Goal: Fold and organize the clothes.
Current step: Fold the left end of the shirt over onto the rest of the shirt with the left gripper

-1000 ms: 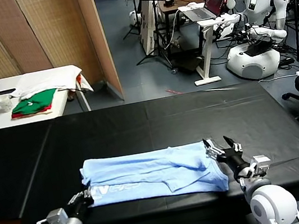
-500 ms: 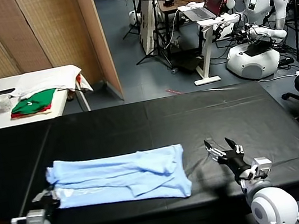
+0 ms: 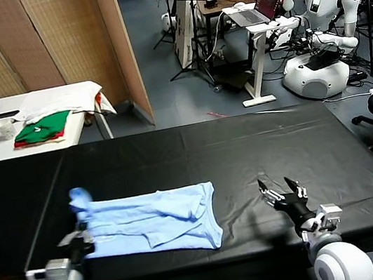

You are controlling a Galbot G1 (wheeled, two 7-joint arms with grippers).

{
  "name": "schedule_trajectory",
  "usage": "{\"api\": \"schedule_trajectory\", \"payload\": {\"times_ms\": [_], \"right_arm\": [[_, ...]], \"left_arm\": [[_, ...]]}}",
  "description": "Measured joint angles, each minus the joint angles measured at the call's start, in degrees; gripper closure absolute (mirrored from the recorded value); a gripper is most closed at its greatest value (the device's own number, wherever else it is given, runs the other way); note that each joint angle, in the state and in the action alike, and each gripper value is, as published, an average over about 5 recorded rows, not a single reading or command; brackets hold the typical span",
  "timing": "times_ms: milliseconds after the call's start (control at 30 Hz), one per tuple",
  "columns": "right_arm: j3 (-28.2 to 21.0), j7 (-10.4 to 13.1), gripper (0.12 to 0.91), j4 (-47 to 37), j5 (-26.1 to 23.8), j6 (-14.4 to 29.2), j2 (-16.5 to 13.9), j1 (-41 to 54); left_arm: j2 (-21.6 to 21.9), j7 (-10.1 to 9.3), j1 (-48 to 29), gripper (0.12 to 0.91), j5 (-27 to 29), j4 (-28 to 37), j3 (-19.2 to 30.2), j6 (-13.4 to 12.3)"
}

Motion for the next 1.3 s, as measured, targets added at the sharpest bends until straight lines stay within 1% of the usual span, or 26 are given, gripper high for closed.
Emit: {"api": "schedule_trajectory", "payload": {"times_ms": [133, 300, 533, 700, 967, 1100, 1200, 1233, 1300], "right_arm": [[0.7, 0.0, 0.118, 0.1, 0.0, 0.0, 0.2, -0.9], [0.9, -0.1, 0.118, 0.2, -0.1, 0.0, 0.5, -1.6], [0.9, -0.1, 0.118, 0.1, -0.3, 0.0, 0.6, -1.5], [0.6, -0.1, 0.118, -0.1, -0.4, 0.0, 0.6, -1.3], [0.0, -0.5, 0.118, -0.1, -1.0, -0.1, 0.9, -1.3], [-0.5, -1.1, 0.118, -0.1, -1.4, -0.2, 0.3, -1.4], [-1.1, -1.2, 0.118, -0.2, -1.5, -0.2, -0.4, -1.1], [-1.4, -1.3, 0.118, -0.3, -1.5, -0.2, -0.7, -0.9], [-2.0, -1.4, 0.118, -0.4, -1.5, -0.3, -1.4, -0.5]], "left_arm": [[-3.8, -0.45, -1.2, 0.858, -2.0, -2.0, 5.9, 1.3], [-7.4, -0.64, -3.0, 0.858, -3.9, -2.3, 12.6, 2.1], [-11.6, -0.94, -5.0, 0.858, -6.1, -1.6, 18.7, 2.6], [-14.0, -0.95, -5.3, 0.858, -5.5, -0.7, 20.7, 2.5], [-17.3, -0.92, -4.9, 0.858, -3.6, 1.0, 21.8, 2.0], [-18.7, -0.88, -4.7, 0.858, -2.8, 1.9, 22.0, 1.6], [-18.9, -0.75, -4.1, 0.849, -2.9, 2.5, 22.2, 1.3], [-18.9, -0.67, -3.9, 0.827, -3.0, 2.7, 22.4, 1.2], [-18.9, -0.51, -3.3, 0.744, -3.0, 3.1, 22.9, 0.9]]}}
